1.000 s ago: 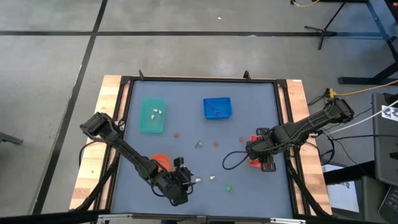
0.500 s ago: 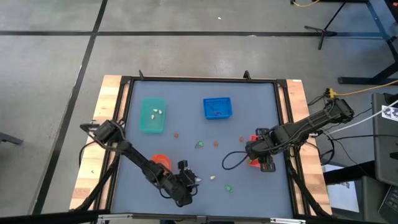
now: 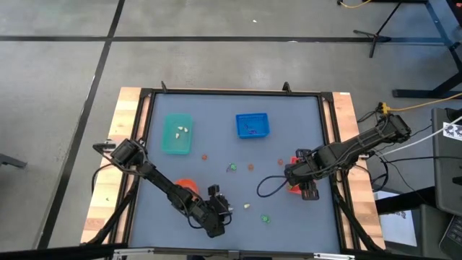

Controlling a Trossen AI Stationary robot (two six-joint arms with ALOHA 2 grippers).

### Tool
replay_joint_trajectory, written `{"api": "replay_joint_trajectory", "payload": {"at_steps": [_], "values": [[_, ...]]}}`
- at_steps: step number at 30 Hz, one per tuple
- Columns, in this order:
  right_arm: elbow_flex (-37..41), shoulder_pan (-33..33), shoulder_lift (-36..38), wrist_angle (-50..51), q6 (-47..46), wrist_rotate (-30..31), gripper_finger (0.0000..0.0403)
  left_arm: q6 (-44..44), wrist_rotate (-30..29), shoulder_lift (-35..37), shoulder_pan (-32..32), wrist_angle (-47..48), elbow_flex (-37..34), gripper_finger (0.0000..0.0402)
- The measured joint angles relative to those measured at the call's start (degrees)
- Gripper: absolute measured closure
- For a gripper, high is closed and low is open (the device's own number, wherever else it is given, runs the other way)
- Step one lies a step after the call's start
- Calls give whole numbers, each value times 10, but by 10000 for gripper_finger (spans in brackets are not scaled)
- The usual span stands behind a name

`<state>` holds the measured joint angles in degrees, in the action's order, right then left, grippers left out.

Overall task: Sort Halloween decoration
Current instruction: Put the white skull toy into the green bin

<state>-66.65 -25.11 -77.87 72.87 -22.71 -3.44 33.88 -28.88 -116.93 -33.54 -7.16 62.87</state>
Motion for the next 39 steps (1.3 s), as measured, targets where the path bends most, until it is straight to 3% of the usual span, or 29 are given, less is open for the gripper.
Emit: {"api": "replay_joint_trajectory", "payload": {"at_steps": [26,39], "values": [[0,0,0,0,0,0,187,-26,45,-1,17,24,0,247],[0,0,0,0,0,0,187,-26,48,-1,17,25,0,310]]}}
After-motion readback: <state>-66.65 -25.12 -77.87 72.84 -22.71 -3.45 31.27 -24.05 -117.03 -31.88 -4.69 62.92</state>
